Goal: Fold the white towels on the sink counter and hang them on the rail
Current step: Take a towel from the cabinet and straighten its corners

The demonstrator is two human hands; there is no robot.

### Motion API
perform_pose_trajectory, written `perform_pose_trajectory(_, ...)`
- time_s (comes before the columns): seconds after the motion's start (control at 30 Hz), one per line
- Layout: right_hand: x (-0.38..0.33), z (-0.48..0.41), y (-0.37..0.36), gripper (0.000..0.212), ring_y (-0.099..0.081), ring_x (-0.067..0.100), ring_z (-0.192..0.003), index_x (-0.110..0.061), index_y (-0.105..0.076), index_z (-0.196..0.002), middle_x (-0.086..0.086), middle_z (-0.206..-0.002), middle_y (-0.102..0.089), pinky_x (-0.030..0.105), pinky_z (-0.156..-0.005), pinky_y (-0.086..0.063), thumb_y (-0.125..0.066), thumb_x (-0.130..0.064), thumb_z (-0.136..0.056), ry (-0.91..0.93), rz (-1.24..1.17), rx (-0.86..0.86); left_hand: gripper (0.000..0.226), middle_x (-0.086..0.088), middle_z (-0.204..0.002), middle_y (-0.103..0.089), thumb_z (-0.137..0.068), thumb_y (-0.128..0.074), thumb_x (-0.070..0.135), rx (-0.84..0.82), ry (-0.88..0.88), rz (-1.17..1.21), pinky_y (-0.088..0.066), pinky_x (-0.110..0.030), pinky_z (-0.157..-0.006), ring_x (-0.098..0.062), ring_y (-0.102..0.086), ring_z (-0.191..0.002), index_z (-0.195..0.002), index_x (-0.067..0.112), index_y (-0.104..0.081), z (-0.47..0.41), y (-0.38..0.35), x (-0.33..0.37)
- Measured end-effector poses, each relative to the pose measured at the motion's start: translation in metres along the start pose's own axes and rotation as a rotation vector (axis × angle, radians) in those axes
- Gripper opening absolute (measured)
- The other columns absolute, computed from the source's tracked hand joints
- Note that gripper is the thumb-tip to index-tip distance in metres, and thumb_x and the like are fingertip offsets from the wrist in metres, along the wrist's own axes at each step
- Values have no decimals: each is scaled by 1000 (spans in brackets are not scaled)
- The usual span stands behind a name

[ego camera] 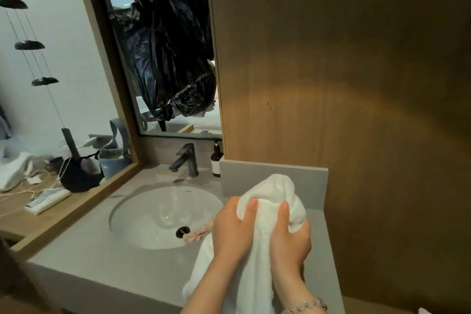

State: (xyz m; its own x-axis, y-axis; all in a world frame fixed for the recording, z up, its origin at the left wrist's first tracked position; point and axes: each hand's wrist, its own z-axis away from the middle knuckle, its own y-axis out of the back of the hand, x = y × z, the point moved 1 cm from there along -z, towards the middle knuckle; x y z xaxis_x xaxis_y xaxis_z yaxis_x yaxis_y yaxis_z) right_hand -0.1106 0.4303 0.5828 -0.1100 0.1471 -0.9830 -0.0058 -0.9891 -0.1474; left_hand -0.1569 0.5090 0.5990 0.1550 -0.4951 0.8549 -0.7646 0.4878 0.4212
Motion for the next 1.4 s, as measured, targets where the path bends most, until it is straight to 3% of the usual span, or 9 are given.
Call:
perform_pose_trajectory(0.1,11,-1,-15,47,-58,29,-107,-16,-49,-126,10,-122,-59,31,-84,-44,-49,-47,-91,20,35,49,11,17,-81,-59,-92,-51,38,-44,-21,0,-37,-9,-65,5,-54,-79,-85,31,-55,-16,2,-20)
perform_pose_trajectory(0.27,18,-15,-28,35,-60,27,-103,-29,-48,-110,6,-115,-61,46,-93,-50,-52,-54,-86,76,84,62,20,12,-83,-62,-92,-50,40,-36,-1,110,-41,-22,-68,-7,-58,-82,-89,23,-60,-33,-2,-34)
perform_pose_trajectory(0.53,17,-57,-41,18,-61,19,-91,-39,-51,-82,-19,-88,-58,48,-87,-53,-62,-54,-80,177,86,79,19,15,-86,-61,-94,-48,39,-102,-12,124,-38,-12,-65,2,-56,-82,-92,25,-61,-81,-20,-41)
perform_pose_trajectory(0.67,12,-91,-49,18,-62,19,-89,-36,-52,-80,-15,-87,-60,45,-85,-53,-63,-51,-81,195,92,76,20,15,-90,-63,-94,-47,40,-155,1,115,-39,-11,-66,-3,-58,-85,-96,26,-62,-115,-40,-42)
perform_pose_trajectory(0.83,16,-127,-59,15,-63,14,-86,-27,-60,-91,-9,-89,-66,34,-76,-52,-62,-41,-86,232,108,-32,17,18,-87,-59,-96,-45,38,-174,47,127,-36,-8,-61,5,-54,-81,-96,27,-58,-149,-56,-54)
perform_pose_trajectory(0.97,28,-141,-68,10,-60,9,-84,-28,-56,-92,-9,-90,-64,26,-68,-45,-60,-37,-89,240,151,-101,24,12,-91,-63,-96,-44,39,-183,64,120,-41,-15,-67,-7,-59,-87,-96,23,-61,-167,-64,-80)
perform_pose_trajectory(1.13,38,-152,-80,11,-57,6,-82,-27,-51,-94,-12,-89,-61,20,-65,-41,-57,-36,-91,278,245,-112,22,11,-92,-64,-98,-42,35,-211,75,134,-40,-10,-65,-1,-58,-86,-96,22,-60,-185,-64,-103)
perform_pose_trajectory(1.3,47,-163,-90,20,-52,15,-81,-25,-48,-78,-4,-86,-56,26,-63,-36,-50,-34,-95,298,400,-92,28,7,-103,-65,-99,-37,35,-285,119,168,-46,-26,-84,-13,-60,-98,-104,23,-61,-200,-63,-126)
perform_pose_trajectory(1.4,49,-167,-92,25,-49,14,-82,-21,-48,-72,-5,-87,-51,26,-65,-35,-50,-31,-95,323,442,-84,27,6,-108,-63,-100,-36,33,-343,141,142,-42,-26,-89,-13,-58,-104,-109,23,-60,-202,-64,-140)
